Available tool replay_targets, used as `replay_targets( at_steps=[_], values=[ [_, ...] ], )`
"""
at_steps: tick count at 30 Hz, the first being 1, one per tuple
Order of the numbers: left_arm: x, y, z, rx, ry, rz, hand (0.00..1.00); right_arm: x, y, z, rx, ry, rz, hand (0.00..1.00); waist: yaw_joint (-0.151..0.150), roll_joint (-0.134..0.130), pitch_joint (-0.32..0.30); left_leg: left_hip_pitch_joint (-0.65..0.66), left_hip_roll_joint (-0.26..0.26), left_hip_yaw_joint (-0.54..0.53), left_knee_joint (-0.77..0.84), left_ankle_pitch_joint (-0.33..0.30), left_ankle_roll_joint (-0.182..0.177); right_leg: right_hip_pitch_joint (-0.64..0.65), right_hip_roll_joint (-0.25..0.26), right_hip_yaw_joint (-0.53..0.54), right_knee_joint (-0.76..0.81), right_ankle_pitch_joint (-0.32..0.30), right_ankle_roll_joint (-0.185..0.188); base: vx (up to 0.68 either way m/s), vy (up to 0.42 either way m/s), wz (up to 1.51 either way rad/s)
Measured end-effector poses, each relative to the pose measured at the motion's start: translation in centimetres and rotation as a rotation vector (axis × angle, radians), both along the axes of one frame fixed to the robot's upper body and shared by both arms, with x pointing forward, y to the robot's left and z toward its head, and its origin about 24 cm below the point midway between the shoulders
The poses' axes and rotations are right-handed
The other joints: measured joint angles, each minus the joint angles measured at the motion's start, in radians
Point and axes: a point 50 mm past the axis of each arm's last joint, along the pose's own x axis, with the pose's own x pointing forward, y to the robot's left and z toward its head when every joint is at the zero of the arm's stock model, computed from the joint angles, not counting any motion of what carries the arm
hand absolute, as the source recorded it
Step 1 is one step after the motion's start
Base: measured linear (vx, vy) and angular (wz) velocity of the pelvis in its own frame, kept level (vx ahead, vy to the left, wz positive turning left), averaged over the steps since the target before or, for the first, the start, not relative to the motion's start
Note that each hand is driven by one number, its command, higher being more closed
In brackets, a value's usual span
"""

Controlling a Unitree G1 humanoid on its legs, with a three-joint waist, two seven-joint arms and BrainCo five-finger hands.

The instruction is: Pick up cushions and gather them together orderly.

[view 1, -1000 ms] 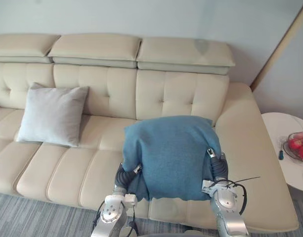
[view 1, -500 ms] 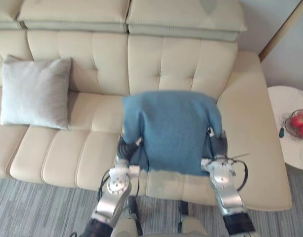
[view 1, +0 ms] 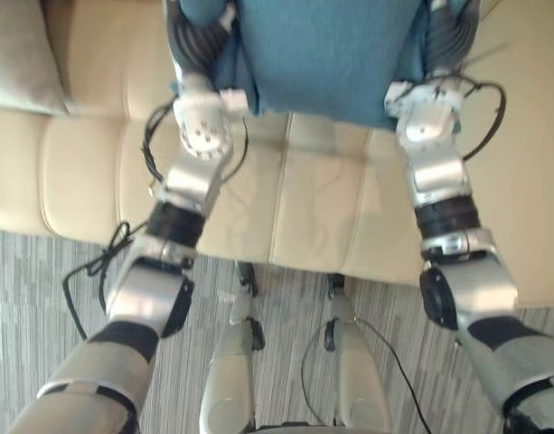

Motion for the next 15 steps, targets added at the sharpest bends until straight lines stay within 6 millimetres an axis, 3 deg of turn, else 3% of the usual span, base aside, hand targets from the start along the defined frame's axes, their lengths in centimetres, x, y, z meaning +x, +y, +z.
replay_targets(
  at_steps=[5,10,15],
  values=[
    [0.7,-0.3,-0.3,-0.045,0.058,-0.020,0.00,0.7,0.9,-1.0,0.110,0.069,0.072,0.00,0.002,0.000,0.023,-0.084,0.007,0.002,0.000,0.007,-0.002,-0.081,0.001,0.000,-0.005,0.010,0.002,0.00,0.034,0.00],
    [1.3,-0.8,-3.2,-0.154,0.146,-0.055,0.00,1.1,1.9,-3.0,0.173,0.125,0.139,0.00,0.002,0.000,0.045,-0.102,0.024,0.015,0.001,0.008,-0.004,-0.128,0.014,0.001,0.046,0.009,0.001,0.03,0.046,-0.10],
    [1.2,-0.2,-5.7,-0.167,0.191,-0.067,0.00,0.7,2.3,-5.1,0.187,0.130,0.166,0.00,0.005,0.000,0.045,-0.095,0.032,0.014,0.030,0.001,-0.012,-0.135,0.017,-0.001,0.119,-0.043,-0.013,0.00,0.040,0.06]
  ],
)
